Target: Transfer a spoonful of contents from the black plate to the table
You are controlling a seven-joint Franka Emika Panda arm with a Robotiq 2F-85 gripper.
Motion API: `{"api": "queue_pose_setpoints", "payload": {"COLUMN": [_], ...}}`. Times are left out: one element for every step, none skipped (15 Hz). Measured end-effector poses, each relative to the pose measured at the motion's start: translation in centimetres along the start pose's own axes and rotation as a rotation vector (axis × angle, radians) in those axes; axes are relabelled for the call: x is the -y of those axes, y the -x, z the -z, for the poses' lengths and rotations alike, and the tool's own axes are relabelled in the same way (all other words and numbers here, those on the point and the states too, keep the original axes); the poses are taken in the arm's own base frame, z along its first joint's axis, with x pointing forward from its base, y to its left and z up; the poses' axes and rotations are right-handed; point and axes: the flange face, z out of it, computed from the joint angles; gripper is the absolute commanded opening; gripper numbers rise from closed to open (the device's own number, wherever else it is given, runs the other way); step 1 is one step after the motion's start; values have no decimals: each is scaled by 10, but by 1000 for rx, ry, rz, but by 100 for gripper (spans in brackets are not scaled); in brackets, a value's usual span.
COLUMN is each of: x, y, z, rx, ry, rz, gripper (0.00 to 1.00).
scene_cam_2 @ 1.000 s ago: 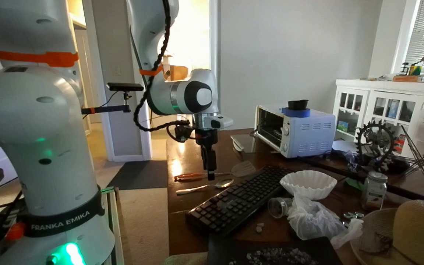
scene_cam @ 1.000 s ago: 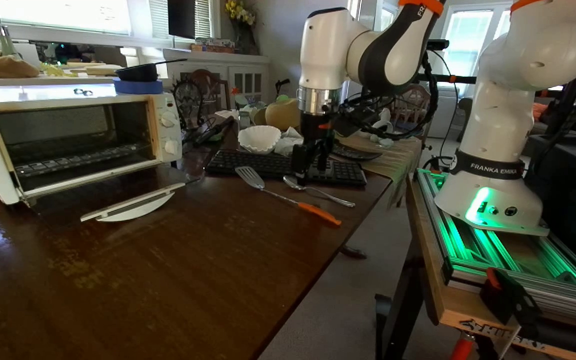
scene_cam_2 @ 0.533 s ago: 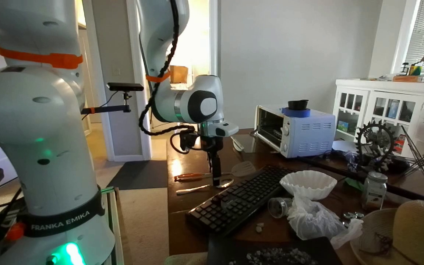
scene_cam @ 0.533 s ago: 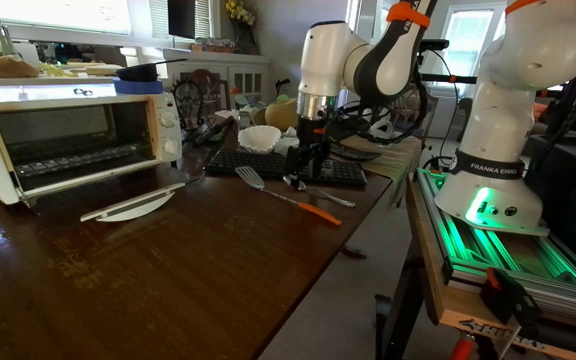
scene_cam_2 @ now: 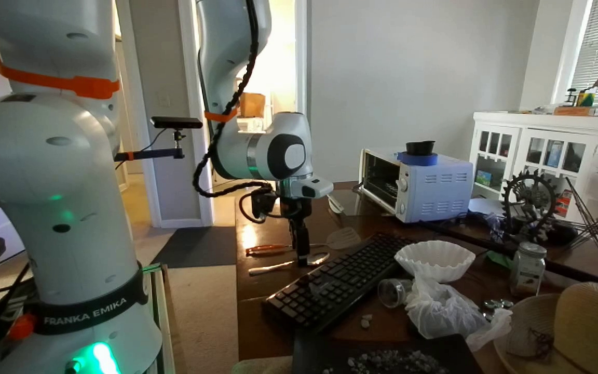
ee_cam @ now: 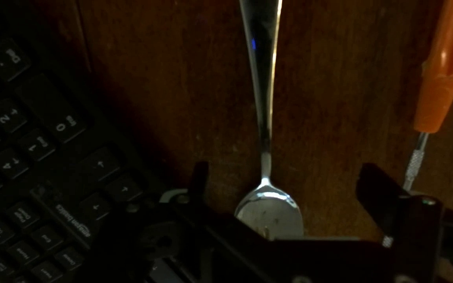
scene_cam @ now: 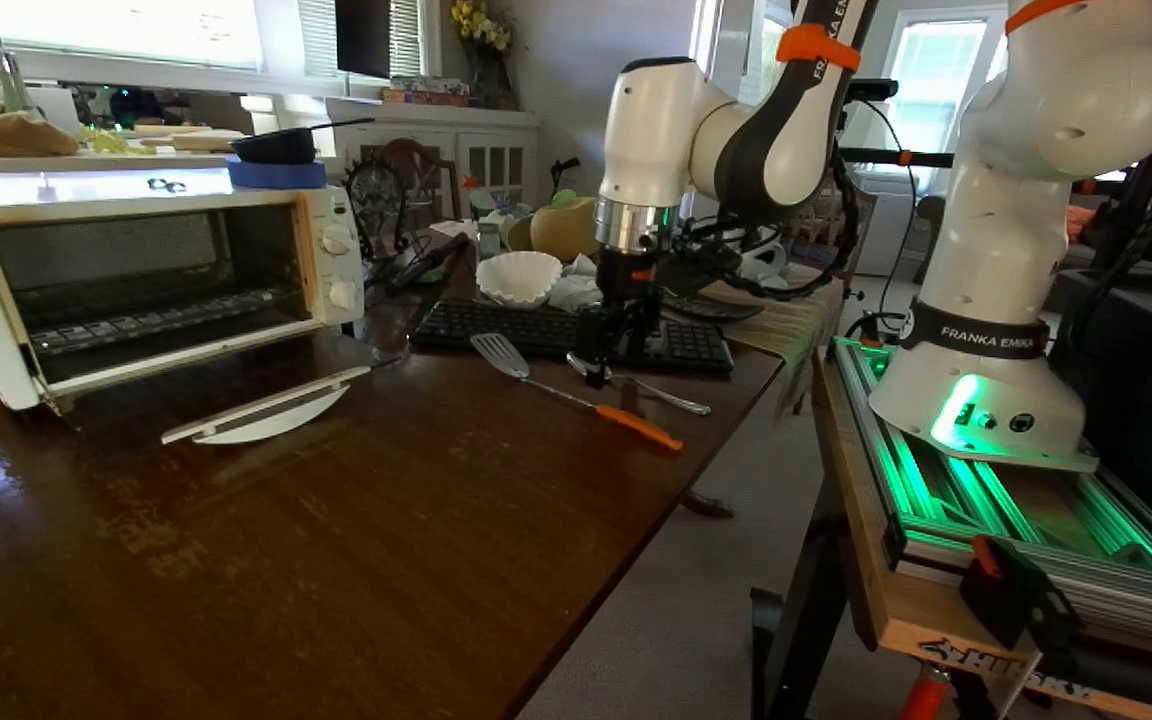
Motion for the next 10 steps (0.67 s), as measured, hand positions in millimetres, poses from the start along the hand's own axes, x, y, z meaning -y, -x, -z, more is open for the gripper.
{"api": "queue_pose_setpoints", "payload": {"x": [0,-1,0,0,0,0,2,4,6,7], "y": [0,1,1,2,3,4,4,4,5,5], "z": [0,-1,-1,-2,-3,-4,-4,-3,-3,-2], "rx": [-2,-3,-4,-3,-1,1,-2,-6,-8,-9], "ry": [3,5,7,9,10,12,8,4,1,1], "rz": [3,6,9,11,13,15,18,24,26,27], "gripper": [75,61,53,46,46,42,40,41,46,47]}}
